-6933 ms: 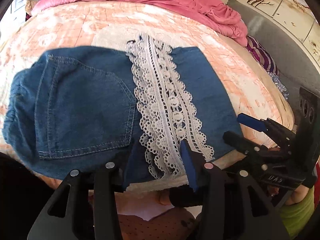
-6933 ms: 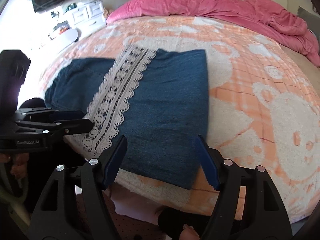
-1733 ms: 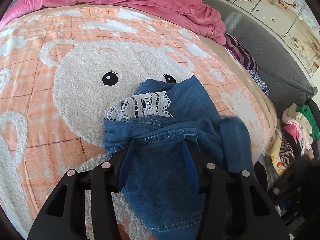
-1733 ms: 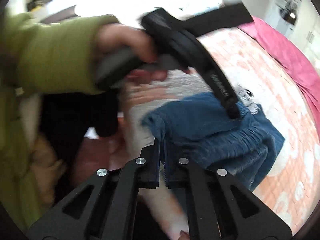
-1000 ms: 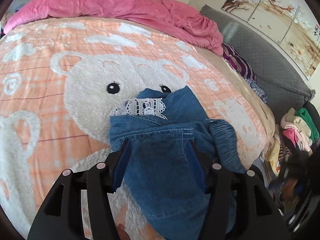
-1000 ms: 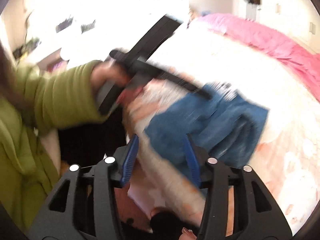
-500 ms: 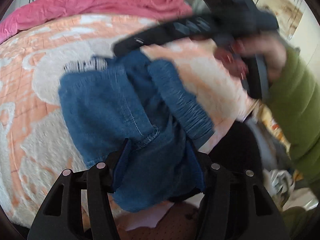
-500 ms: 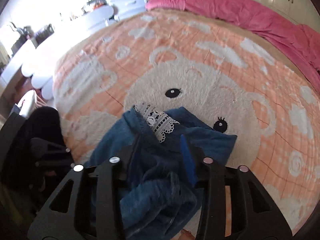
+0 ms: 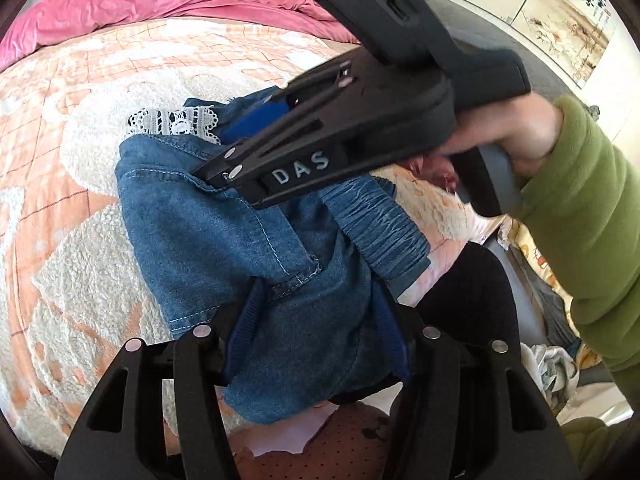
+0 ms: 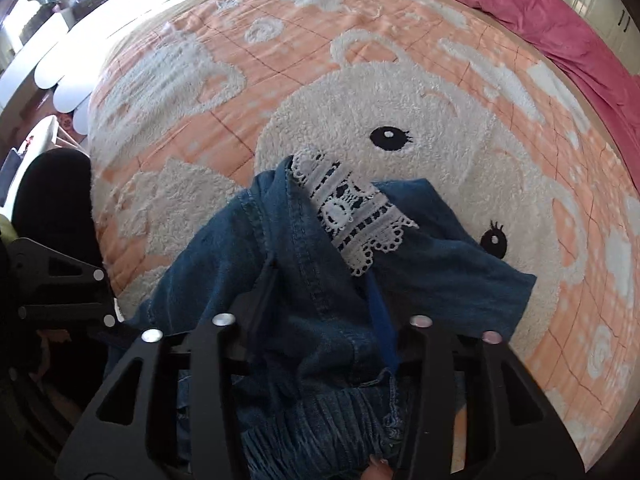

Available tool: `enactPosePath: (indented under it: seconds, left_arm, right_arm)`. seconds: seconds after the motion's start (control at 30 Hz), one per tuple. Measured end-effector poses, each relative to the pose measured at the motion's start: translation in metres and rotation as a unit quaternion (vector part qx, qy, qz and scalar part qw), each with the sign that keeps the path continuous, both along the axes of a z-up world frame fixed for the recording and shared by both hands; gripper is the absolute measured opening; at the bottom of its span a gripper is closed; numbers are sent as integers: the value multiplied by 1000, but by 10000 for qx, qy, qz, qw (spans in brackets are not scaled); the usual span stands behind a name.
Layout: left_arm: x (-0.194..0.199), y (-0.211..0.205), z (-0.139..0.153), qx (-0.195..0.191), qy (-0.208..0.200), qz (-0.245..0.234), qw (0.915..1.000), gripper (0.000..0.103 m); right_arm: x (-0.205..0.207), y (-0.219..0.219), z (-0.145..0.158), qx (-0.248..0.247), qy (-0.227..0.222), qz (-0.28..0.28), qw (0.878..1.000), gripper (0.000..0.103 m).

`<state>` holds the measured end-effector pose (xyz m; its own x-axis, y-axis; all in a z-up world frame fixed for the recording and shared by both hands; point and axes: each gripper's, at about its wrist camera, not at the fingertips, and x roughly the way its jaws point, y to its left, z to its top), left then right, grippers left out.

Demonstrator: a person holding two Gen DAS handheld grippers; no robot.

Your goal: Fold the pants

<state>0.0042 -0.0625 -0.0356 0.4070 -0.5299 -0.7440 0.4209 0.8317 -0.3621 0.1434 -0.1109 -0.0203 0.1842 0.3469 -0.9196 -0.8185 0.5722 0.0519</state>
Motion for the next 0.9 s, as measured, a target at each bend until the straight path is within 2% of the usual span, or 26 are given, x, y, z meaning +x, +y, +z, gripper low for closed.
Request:
enactPosePath:
  seconds: [0.03, 0.1, 0.2, 0.27, 0.43, 0.5, 0.57, 0.63, 0.67, 0.8, 0.9]
  left_arm:
    - [0, 2, 0, -33, 18, 5, 10000, 55]
    - [1, 4, 0, -88, 43, 11, 10000, 55]
    - [1, 7, 1, -100, 35, 20, 9999, 55]
    - [1, 9, 2, -90, 20, 35, 10000, 55]
    - [5, 11, 5, -80, 9, 63, 9999, 55]
    - [6, 13, 6, -77, 7, 79, 9999, 55]
    - [6, 14, 7, -73, 3, 94, 9999, 55]
    - [7, 15, 8, -73, 4, 99, 9999, 55]
    - [7, 15, 8, -66, 1, 97, 9999, 55]
    - [6, 13, 11, -36, 4, 87, 10000, 55]
    - [6, 11, 11, -27, 10, 73, 10000, 55]
  right_arm:
    - [-2, 0, 1, 52, 11, -14, 10000, 13]
    - [-7, -2, 9, 58, -243, -67, 9997, 5]
    - [-10, -5, 26, 240, -638, -124, 9976, 4]
    - [-5, -5, 29, 258, -659, -215, 9973, 4]
    - [3, 6, 2, -164, -759, -367, 9963, 5]
    - [9, 5, -7, -44, -647, -577, 9962, 6]
    - [17, -2, -11, 178, -455, -862, 9951, 11]
    - [23, -11, -13, 343, -351, -1113, 9926, 26]
    - [24, -13, -14, 357, -369, -1179, 9917, 30]
    - [22, -18, -13, 475, -409, -1313, 9894, 34]
    - [19, -26, -4, 756, -387, -1496, 9851, 36]
